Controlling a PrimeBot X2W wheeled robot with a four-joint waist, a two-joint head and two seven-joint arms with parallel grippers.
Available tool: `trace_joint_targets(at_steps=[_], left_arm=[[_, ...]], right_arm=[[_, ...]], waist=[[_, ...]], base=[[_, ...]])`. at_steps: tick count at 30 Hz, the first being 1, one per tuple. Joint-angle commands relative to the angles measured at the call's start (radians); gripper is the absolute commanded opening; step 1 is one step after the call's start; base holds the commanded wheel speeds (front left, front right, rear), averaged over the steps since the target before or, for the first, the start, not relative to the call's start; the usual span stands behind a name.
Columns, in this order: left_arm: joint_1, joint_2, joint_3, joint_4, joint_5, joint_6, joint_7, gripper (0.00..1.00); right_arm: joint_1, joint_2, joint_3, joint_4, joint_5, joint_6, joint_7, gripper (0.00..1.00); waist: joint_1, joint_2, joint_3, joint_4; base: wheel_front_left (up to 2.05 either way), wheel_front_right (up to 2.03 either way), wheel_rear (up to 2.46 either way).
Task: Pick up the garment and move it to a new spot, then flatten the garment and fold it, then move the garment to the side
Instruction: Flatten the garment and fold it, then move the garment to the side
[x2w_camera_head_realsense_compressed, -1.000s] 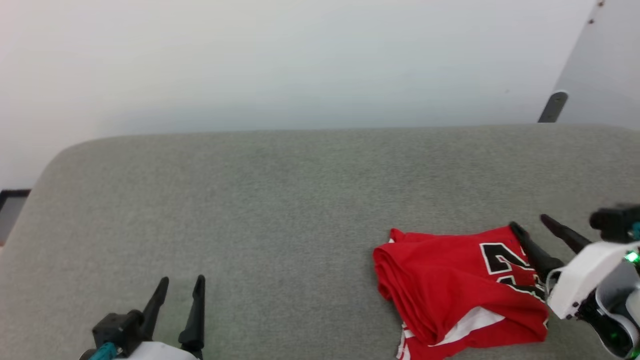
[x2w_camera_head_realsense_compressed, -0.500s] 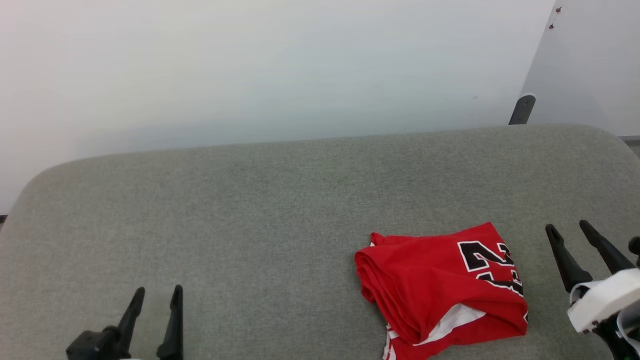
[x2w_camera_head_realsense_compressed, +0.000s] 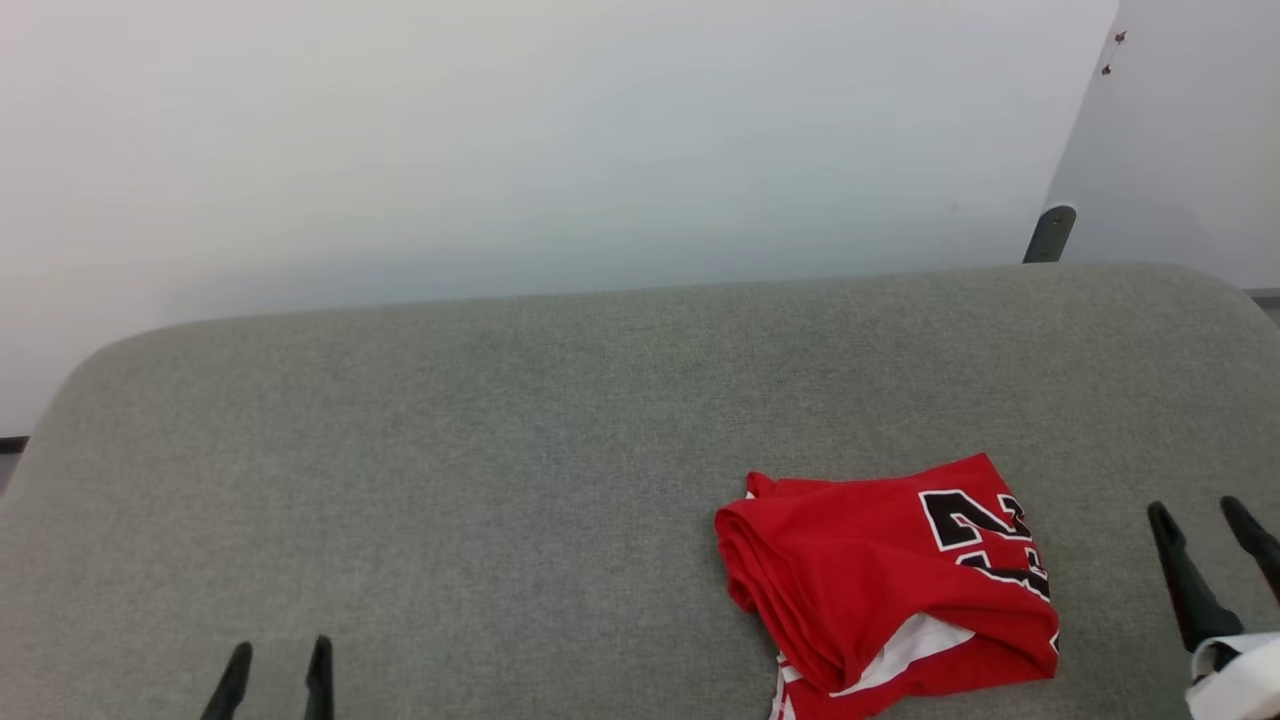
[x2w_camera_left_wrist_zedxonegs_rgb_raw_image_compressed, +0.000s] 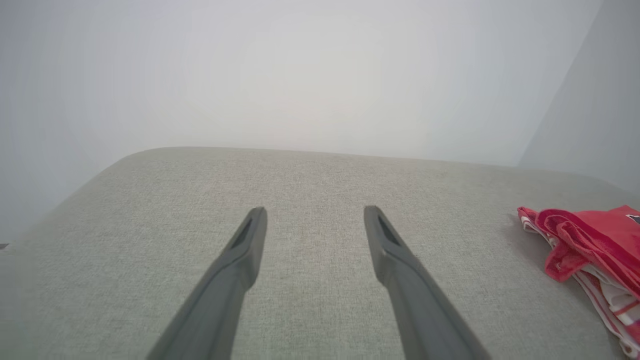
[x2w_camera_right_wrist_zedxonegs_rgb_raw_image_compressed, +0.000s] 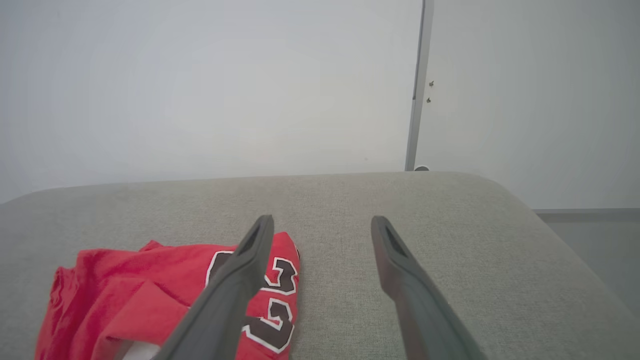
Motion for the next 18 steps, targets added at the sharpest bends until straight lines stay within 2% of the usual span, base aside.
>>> trace_joint_targets(at_steps=[1,8,18], left_arm=[[0.016,-0.002,0.006,-0.009,0.006,-0.002,0.0,1.0],[0.052,-0.012,0.029,-0.055,0.004,-0.002,0.0,1.0],[0.052,-0.017,0.023,-0.063,0.005,-0.002,0.0,1.0]], right_arm=[[0.02,0.006,-0.02,-0.012,-0.011,-0.001,0.006,1.0],[0.115,0.061,-0.14,-0.124,-0.099,-0.001,0.05,1.0],[0.175,0.126,-0.214,-0.238,-0.195,-0.001,0.102,1.0]], waist=[[0.0,-0.0001,-0.004,0.003],[0.0,-0.0001,-0.017,0.012],[0.0,-0.0001,-0.022,0.01]], base=[[0.0,0.0,0.0],[0.0,0.0,0.0],[0.0,0.0,0.0]])
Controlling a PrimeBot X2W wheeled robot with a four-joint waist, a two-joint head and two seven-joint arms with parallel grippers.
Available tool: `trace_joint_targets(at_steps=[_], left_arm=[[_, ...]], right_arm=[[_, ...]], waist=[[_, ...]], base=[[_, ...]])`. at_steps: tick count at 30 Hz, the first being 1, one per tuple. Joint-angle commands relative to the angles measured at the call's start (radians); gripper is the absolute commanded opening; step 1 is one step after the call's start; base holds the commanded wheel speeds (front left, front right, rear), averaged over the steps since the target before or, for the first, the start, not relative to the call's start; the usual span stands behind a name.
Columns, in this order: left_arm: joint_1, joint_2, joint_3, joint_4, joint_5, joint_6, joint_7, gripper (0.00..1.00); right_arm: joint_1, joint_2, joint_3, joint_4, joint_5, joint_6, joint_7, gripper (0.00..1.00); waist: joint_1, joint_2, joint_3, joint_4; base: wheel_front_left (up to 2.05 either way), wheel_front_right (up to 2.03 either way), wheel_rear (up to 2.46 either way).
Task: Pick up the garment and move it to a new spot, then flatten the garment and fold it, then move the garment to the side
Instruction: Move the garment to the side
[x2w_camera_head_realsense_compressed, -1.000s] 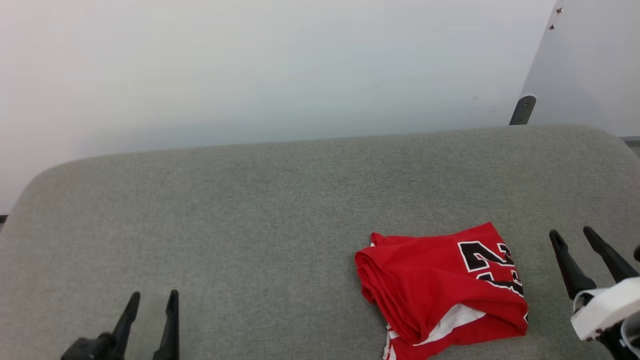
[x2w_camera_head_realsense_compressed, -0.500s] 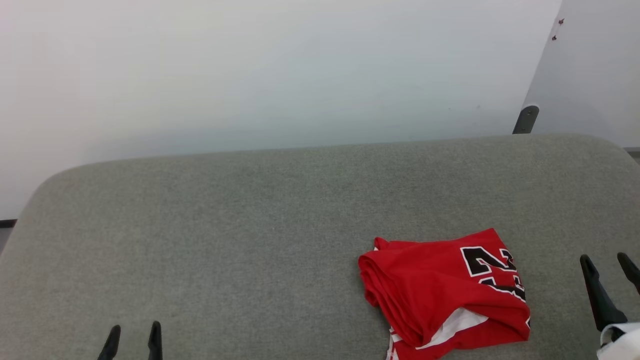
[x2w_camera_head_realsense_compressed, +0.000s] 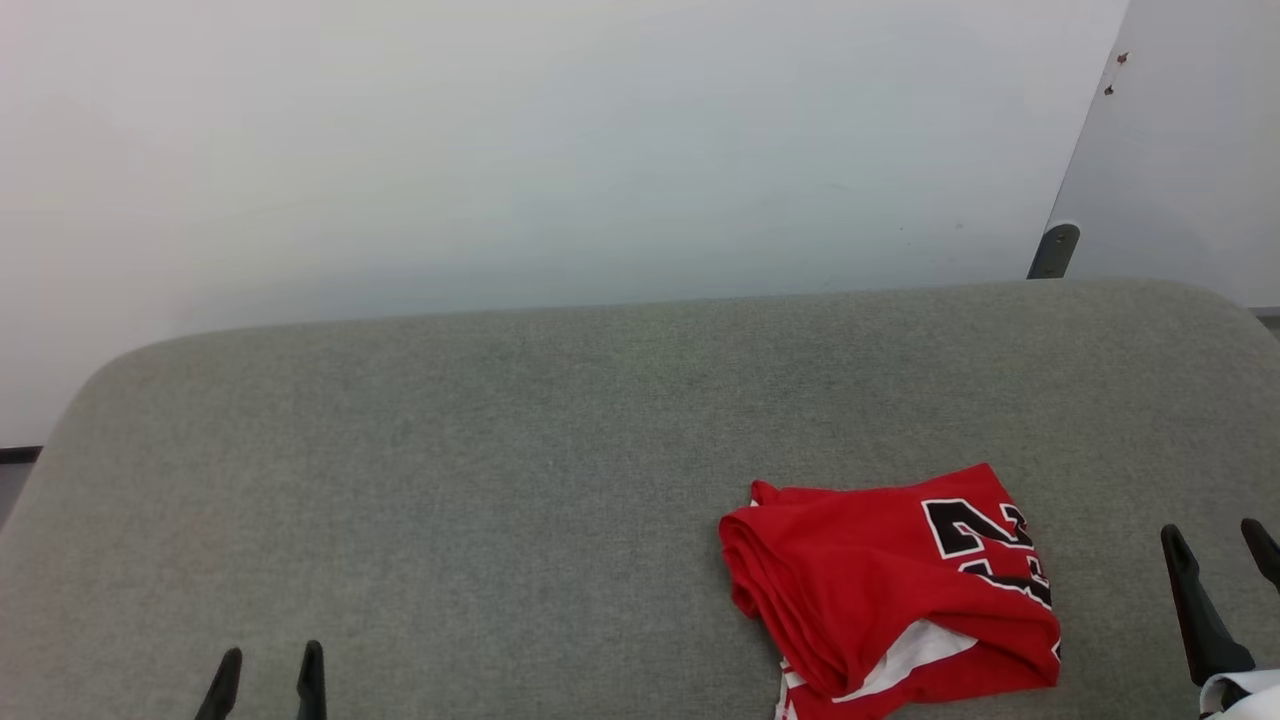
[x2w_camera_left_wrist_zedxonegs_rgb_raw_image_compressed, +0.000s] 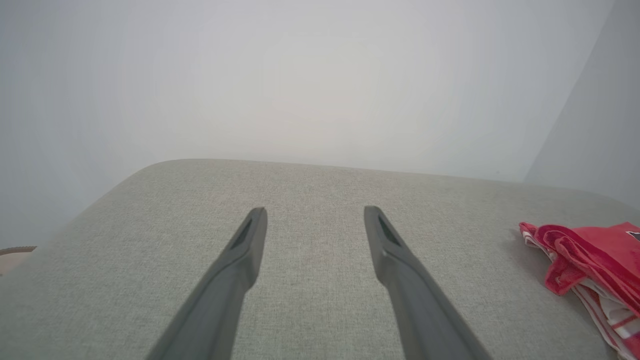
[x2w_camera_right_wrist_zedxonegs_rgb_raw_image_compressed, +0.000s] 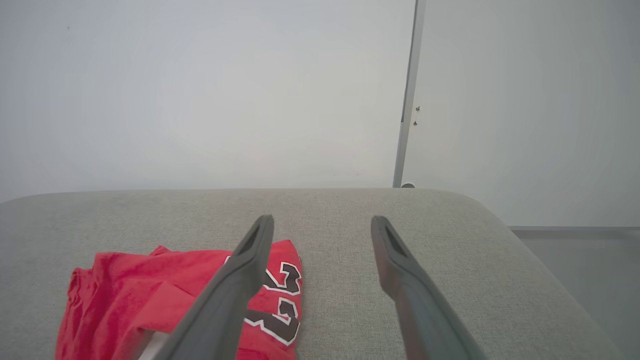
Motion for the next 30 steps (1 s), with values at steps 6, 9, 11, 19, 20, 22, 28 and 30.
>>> trace_joint_targets(at_steps=[6,9,11,19,20,22,28,30], left_arm=[[0.01,-0.007,0.001,-0.005,0.006,-0.002,0.0,1.0],[0.013,-0.011,-0.001,-0.005,0.009,-0.002,0.0,1.0],[0.011,-0.012,-0.002,-0.005,0.011,-0.002,0.0,1.0],[-0.008,-0.028,-0.006,-0.012,0.024,-0.002,0.0,1.0],[-0.014,-0.031,-0.01,-0.01,0.025,-0.002,0.0,1.0],[-0.025,-0.037,-0.017,-0.007,0.026,-0.002,0.0,1.0],[-0.056,-0.051,-0.042,0.011,0.027,-0.002,0.001,1.0],[-0.07,-0.055,-0.053,0.019,0.024,-0.002,0.001,1.0]], right_arm=[[0.022,0.019,-0.017,-0.033,-0.016,-0.001,0.025,1.0],[0.024,0.023,-0.022,-0.038,-0.017,-0.001,0.033,1.0],[0.024,0.024,-0.025,-0.042,-0.016,-0.001,0.037,1.0],[-0.039,0.022,0.014,-0.037,0.022,-0.001,0.082,1.0],[-0.055,0.015,0.024,-0.031,0.03,-0.001,0.099,1.0],[-0.1,-0.004,0.055,-0.015,0.044,-0.001,0.148,1.0],[-0.238,-0.094,0.18,0.106,0.13,-0.001,0.461,1.0],[-0.282,-0.122,0.238,0.133,0.186,0.0,0.601,1.0]], waist=[[0.0,0.0,0.003,-0.006],[0.0,0.0,0.004,-0.007],[0.0,0.0,0.005,-0.006],[0.0,0.0,0.026,0.001],[0.0,0.0,0.03,0.002],[0.0,0.0,0.04,0.005],[0.0,0.0,0.076,0.03],[0.0,0.0,0.098,0.041]], base=[[0.0,0.0,0.0],[0.0,0.0,0.0],[0.0,0.0,0.0],[0.0,0.0,0.0],[0.0,0.0,0.0],[0.0,0.0,0.0],[0.0,0.0,0.0],[0.0,0.0,0.0]])
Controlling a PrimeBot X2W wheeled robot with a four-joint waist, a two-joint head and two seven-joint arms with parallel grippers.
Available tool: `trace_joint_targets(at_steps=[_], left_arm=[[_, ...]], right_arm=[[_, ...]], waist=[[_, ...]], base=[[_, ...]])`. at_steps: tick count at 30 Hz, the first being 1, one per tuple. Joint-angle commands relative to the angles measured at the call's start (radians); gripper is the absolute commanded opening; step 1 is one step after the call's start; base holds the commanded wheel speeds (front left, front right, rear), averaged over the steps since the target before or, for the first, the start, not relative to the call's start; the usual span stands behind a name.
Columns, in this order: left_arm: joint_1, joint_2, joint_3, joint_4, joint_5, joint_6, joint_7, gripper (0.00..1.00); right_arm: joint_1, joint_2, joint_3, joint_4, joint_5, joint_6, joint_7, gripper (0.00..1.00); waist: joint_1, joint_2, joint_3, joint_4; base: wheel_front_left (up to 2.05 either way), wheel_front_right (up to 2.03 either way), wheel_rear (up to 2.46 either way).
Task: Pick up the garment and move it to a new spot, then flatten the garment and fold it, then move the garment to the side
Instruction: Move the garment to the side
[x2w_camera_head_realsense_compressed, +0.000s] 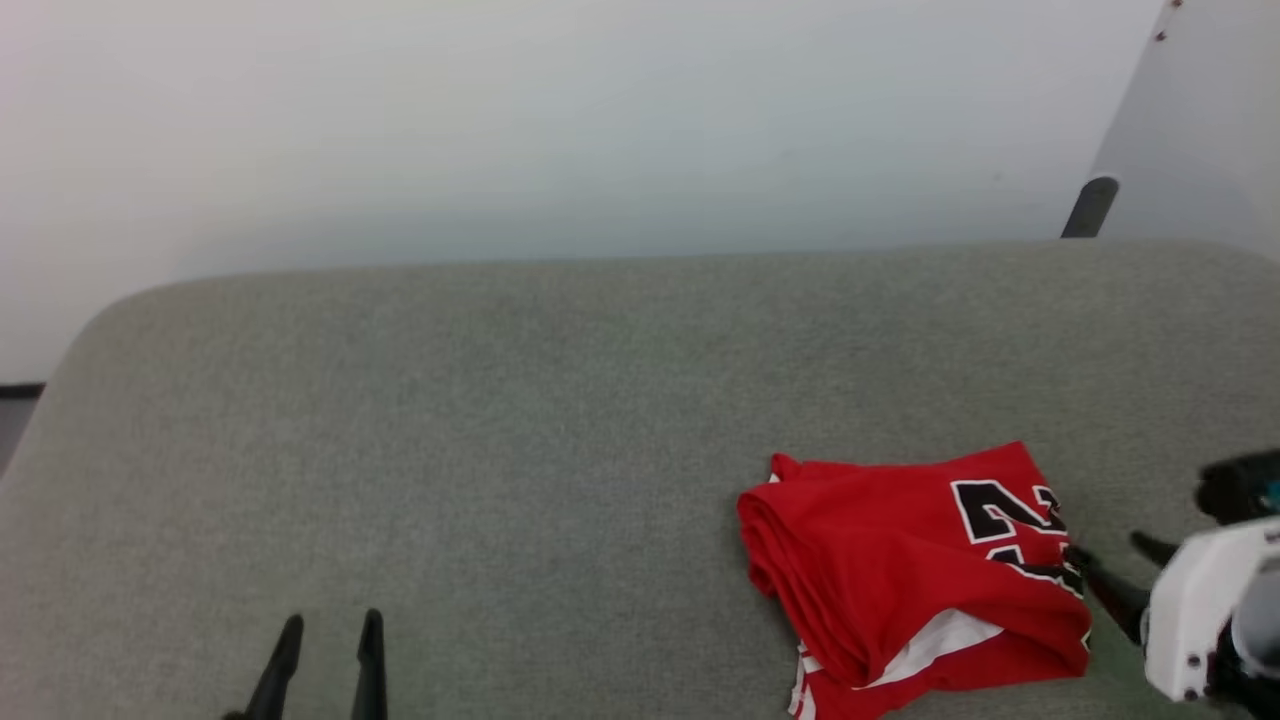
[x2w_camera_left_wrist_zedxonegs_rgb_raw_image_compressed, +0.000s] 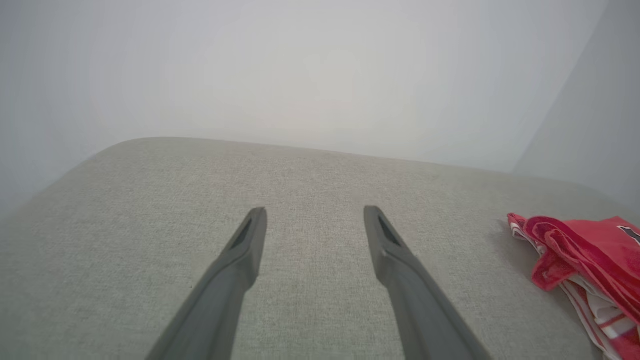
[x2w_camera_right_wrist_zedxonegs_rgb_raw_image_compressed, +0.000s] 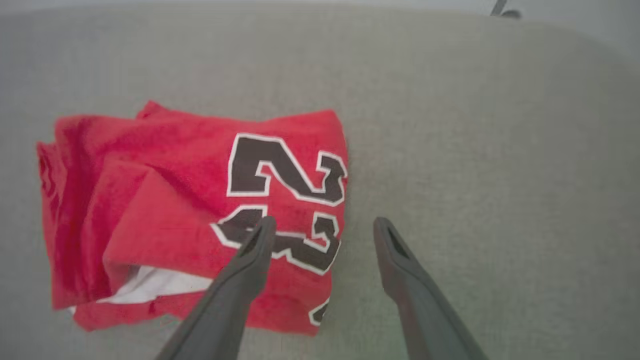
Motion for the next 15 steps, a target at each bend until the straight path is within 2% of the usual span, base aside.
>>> trace_joint_targets(at_steps=[1,5,15], left_arm=[[-0.025,-0.002,-0.008,0.003,-0.005,-0.002,0.001,1.0],[-0.07,-0.007,-0.03,0.017,-0.01,-0.002,0.001,1.0],[-0.158,0.003,-0.069,0.047,-0.02,-0.002,0.001,1.0]], right_arm=[[-0.045,-0.003,0.014,0.015,0.053,0.0,0.07,1.0],[-0.136,-0.033,0.047,0.072,0.116,0.0,0.257,1.0],[-0.249,-0.014,0.068,0.215,0.092,0.0,0.385,1.0]], waist=[[0.0,0.0,0.039,0.022],[0.0,0.0,0.097,0.047],[0.0,0.0,0.183,0.089]], base=[[0.0,0.0,0.0],[0.0,0.0,0.0],[0.0,0.0,0.0]])
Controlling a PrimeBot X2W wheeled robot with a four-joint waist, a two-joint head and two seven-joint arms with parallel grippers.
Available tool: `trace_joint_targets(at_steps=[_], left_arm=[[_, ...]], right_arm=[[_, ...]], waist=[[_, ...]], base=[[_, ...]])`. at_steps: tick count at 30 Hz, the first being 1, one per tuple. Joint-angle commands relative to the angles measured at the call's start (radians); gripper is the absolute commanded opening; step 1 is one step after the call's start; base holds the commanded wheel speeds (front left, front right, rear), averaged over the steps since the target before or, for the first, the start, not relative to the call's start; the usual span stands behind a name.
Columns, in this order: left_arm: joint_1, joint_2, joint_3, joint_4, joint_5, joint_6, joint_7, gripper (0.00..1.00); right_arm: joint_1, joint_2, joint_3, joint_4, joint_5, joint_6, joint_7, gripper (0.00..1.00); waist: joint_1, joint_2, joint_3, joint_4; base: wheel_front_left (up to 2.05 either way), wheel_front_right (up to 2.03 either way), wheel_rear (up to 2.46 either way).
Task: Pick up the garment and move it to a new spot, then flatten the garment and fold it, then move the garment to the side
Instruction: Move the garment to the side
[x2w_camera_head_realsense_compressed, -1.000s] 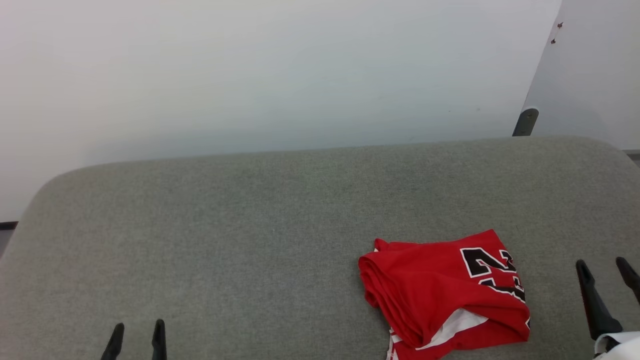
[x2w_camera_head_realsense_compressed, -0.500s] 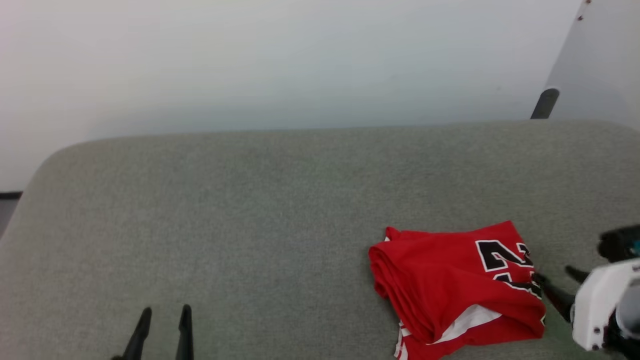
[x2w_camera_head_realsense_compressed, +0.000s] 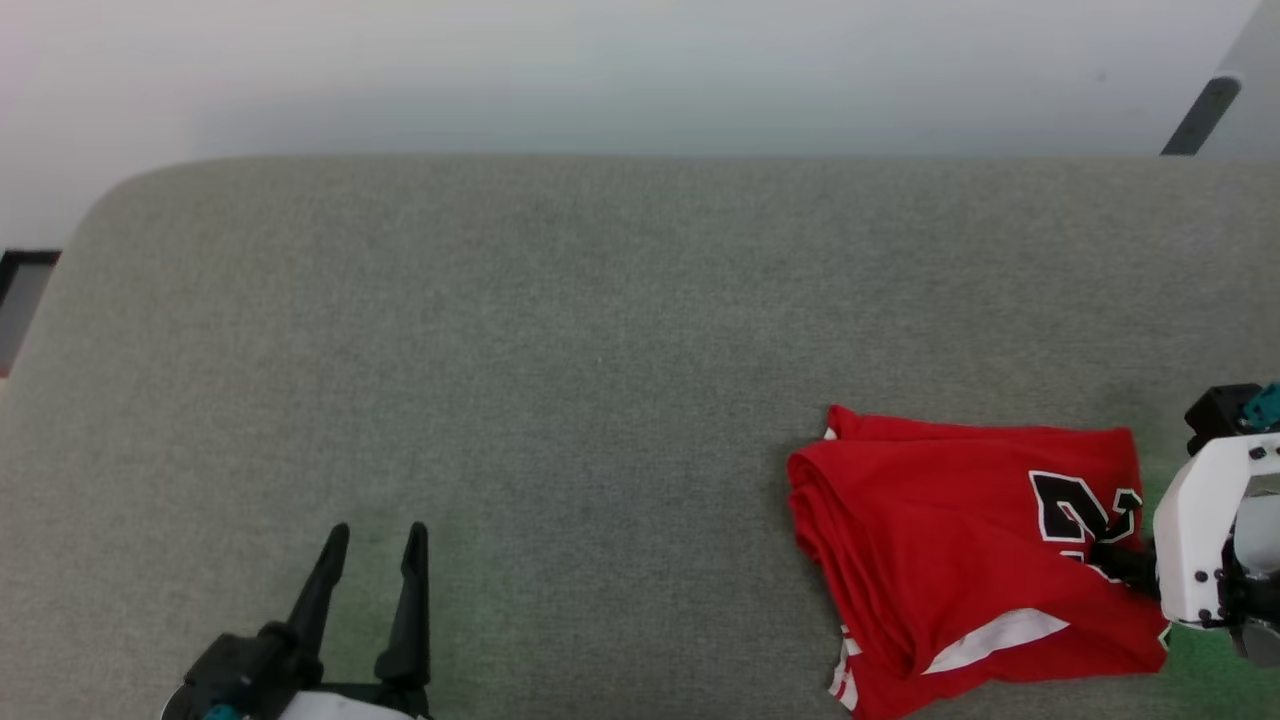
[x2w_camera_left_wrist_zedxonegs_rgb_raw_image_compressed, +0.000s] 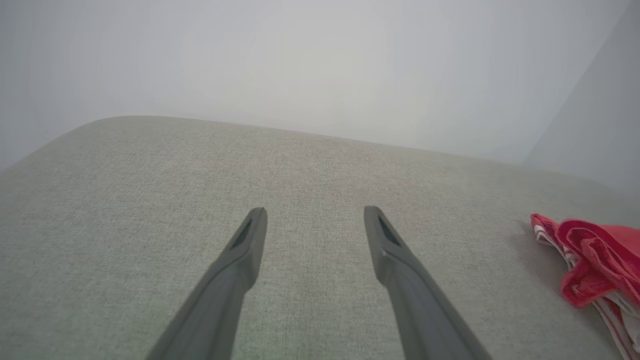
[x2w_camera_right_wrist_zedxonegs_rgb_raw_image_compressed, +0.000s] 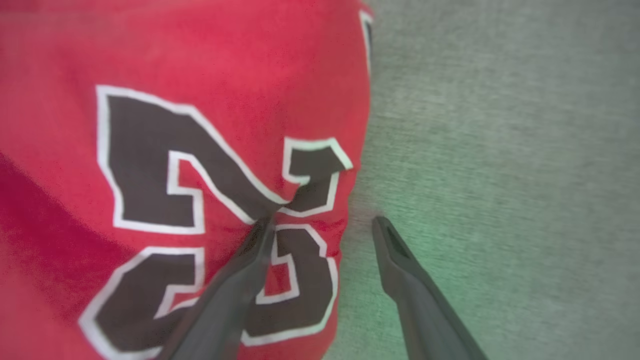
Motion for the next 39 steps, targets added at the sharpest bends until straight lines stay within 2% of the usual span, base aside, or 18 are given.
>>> trace_joint_targets(at_steps=[1,6,7,8,9,11,16,23,29,33,39], left_arm=[[-0.013,0.005,-0.003,0.004,-0.004,-0.002,0.0,1.0],[-0.063,0.02,-0.038,0.029,-0.004,-0.002,0.0,1.0],[-0.071,0.023,-0.044,0.034,-0.006,-0.002,0.0,1.0],[-0.08,0.029,-0.049,0.04,-0.009,-0.002,0.0,1.0],[-0.09,0.034,-0.055,0.045,-0.013,-0.002,0.0,1.0],[-0.103,0.041,-0.063,0.052,-0.017,-0.002,0.001,1.0],[-0.134,0.059,-0.059,0.055,-0.013,-0.002,0.001,1.0],[-0.207,0.074,-0.11,0.021,-0.008,-0.002,0.001,1.0],[-0.327,0.133,-0.191,-0.014,-0.011,-0.002,0.0,1.0],[-0.426,0.186,-0.259,-0.029,0.001,-0.001,0.001,1.0],[-0.549,0.236,-0.299,-0.062,0.0,-0.001,0.001,1.0]], right_arm=[[-0.011,0.007,0.008,0.004,0.006,0.0,0.005,1.0],[-0.017,0.041,0.038,0.052,0.001,0.0,-0.011,1.0],[-0.019,0.048,0.047,0.059,0.0,0.0,-0.02,0.49],[-0.021,0.052,0.052,0.062,-0.001,0.0,-0.038,0.4],[-0.023,0.055,0.051,0.068,0.002,0.0,-0.058,0.09],[-0.031,0.06,0.054,0.077,0.011,0.0,-0.09,0.0],[-0.055,0.048,0.043,0.089,0.045,-0.001,-0.169,0.0],[-0.105,0.005,-0.022,0.11,0.074,-0.001,-0.286,0.0],[-0.169,-0.037,-0.1,0.159,0.07,-0.001,-0.377,0.0],[-0.228,-0.055,-0.139,0.219,0.049,-0.001,-0.429,0.0],[-0.341,-0.082,-0.179,0.346,-0.031,-0.001,-0.521,0.0]], waist=[[0.0,-0.0001,0.032,0.022],[0.0,-0.0001,0.052,0.016],[0.0,-0.0001,0.053,0.013],[0.0,-0.0001,0.053,0.009],[0.0,-0.0001,0.054,0.004],[0.0,-0.0001,0.053,-0.012],[0.0,-0.0001,0.052,-0.08],[0.0,-0.0001,0.095,-0.209],[0.0,-0.0001,0.179,-0.31],[0.0,-0.0001,0.241,-0.345],[0.0,-0.0001,0.324,-0.36]], base=[[0.0,0.0,0.0],[0.0,0.0,0.0],[0.0,0.0,0.0],[0.0,0.0,0.0],[0.0,0.0,0.0],[0.0,0.0,0.0],[0.0,0.0,0.0],[0.0,0.0,0.0],[0.0,0.0,0.0],[0.0,0.0,0.0],[0.0,0.0,0.0]])
